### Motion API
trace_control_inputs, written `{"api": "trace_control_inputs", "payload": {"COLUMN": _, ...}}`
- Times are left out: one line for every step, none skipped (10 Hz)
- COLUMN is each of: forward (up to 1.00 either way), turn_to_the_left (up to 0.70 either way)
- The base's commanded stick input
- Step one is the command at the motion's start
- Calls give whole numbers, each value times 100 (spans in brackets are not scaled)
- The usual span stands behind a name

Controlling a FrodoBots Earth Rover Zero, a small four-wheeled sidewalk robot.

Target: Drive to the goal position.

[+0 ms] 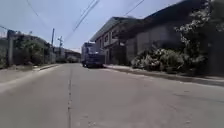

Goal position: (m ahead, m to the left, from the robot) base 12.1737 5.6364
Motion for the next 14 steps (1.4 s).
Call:
{"api": "trace_control_inputs", "payload": {"forward": 100, "turn_to_the_left": 0}}
{"api": "trace_control_inputs", "payload": {"forward": 100, "turn_to_the_left": 0}}
{"api": "trace_control_inputs", "payload": {"forward": 100, "turn_to_the_left": 0}}
{"api": "trace_control_inputs", "payload": {"forward": 100, "turn_to_the_left": 0}}
{"api": "trace_control_inputs", "payload": {"forward": 100, "turn_to_the_left": 0}}
{"api": "trace_control_inputs", "payload": {"forward": 100, "turn_to_the_left": 0}}
{"api": "trace_control_inputs", "payload": {"forward": 100, "turn_to_the_left": 0}}
{"api": "trace_control_inputs", "payload": {"forward": 100, "turn_to_the_left": 0}}
{"api": "trace_control_inputs", "payload": {"forward": 100, "turn_to_the_left": 0}}
{"api": "trace_control_inputs", "payload": {"forward": 100, "turn_to_the_left": 0}}
{"api": "trace_control_inputs", "payload": {"forward": 100, "turn_to_the_left": 0}}
{"api": "trace_control_inputs", "payload": {"forward": 100, "turn_to_the_left": 0}}
{"api": "trace_control_inputs", "payload": {"forward": 100, "turn_to_the_left": 0}}
{"api": "trace_control_inputs", "payload": {"forward": 100, "turn_to_the_left": 0}}
